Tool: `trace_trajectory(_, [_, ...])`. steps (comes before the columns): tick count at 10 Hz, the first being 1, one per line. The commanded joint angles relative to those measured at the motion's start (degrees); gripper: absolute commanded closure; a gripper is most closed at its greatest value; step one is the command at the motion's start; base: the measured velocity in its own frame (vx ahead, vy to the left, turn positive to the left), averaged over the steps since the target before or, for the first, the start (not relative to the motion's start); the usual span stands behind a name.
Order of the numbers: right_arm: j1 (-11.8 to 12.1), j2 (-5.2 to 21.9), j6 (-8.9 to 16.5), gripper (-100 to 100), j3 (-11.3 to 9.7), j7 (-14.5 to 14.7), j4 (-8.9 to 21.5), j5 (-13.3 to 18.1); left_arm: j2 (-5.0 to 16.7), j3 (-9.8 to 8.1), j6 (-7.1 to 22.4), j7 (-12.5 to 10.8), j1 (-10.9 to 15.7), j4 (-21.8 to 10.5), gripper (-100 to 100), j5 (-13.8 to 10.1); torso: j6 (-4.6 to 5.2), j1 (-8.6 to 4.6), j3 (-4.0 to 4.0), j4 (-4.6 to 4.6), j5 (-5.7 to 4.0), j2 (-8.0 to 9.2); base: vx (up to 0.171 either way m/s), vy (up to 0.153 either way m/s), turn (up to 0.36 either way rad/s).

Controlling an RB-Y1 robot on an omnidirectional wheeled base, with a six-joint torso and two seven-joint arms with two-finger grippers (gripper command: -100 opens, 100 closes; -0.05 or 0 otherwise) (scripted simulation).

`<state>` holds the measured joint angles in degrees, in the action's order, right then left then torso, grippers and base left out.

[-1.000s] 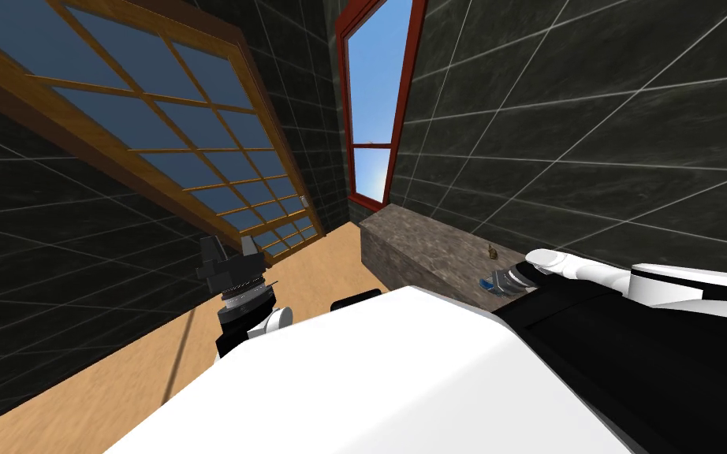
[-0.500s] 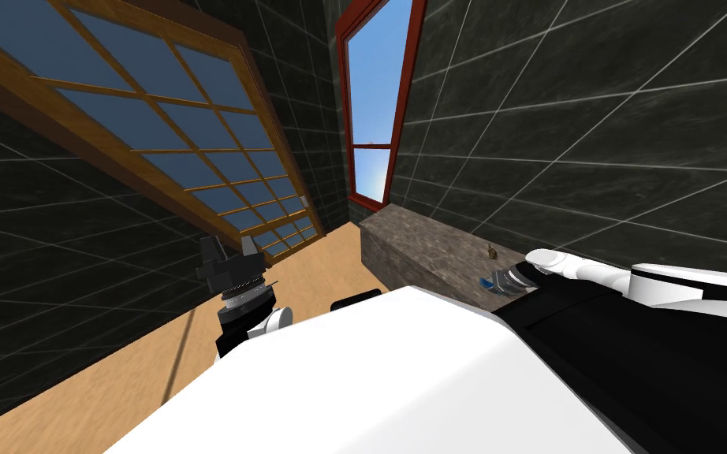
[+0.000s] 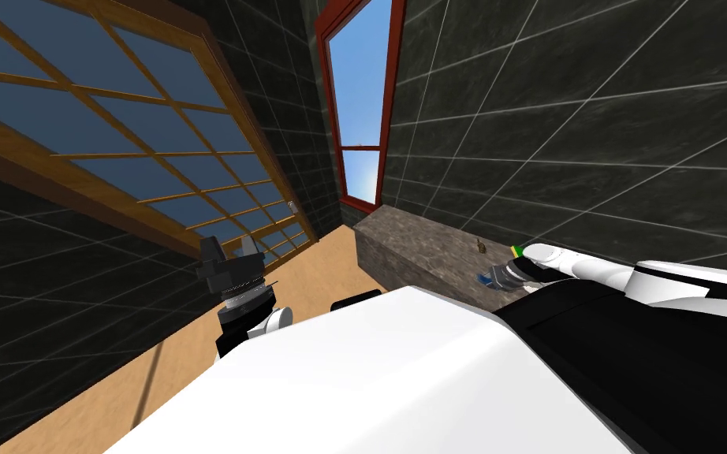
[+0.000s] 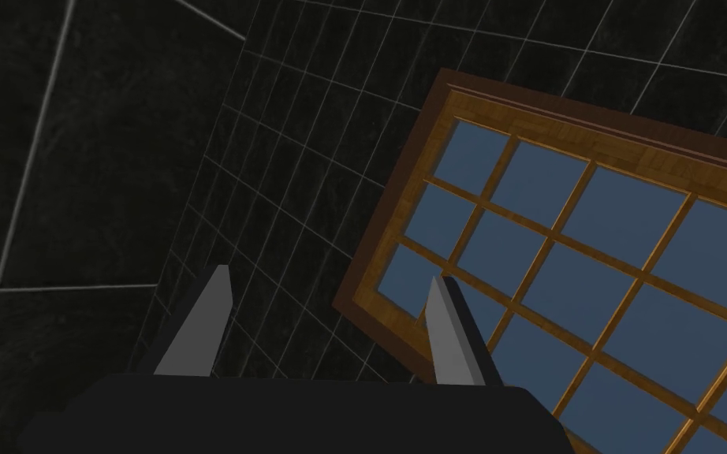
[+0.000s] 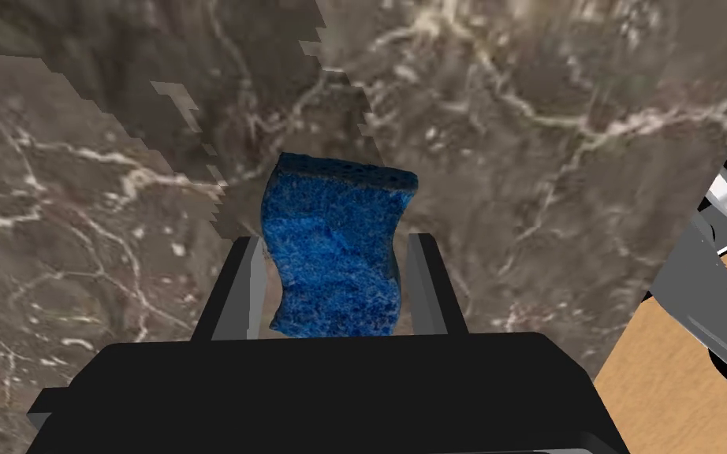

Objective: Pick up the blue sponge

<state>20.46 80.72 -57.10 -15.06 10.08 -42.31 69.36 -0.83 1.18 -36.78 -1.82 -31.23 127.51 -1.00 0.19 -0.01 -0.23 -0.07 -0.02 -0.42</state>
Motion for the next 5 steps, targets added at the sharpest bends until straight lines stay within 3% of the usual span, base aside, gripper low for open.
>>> trace_trajectory(1, [-0.7, -0.1, -1.3, 100, 1.5, 0.8, 0.1, 1.9, 0.0, 0.00, 0.0, 0.0, 0.0, 0.0, 0, 0.0, 0.00, 0.00, 0.00, 0.00, 0.00, 0.00, 0.089, 0.013, -0.159])
trace_trajectory(4, [-1.7, -0.3, -3.4, 100, 4.3, 2.1, 0.1, 5.4, 0.0, 0.00, 0.0, 0.0, 0.0, 0.0, 0, 0.0, -0.03, 0.03, 0.03, 0.00, 0.01, 0.06, 0.077, 0.020, -0.162])
trace_trajectory(5, [-1.8, -0.3, -3.0, 100, 3.7, 2.0, 0.6, 4.7, 0.0, 0.00, 0.0, 0.0, 0.0, 0.0, 0, 0.0, -0.01, 0.03, 0.04, 0.00, 0.00, 0.09, 0.029, 0.012, -0.038])
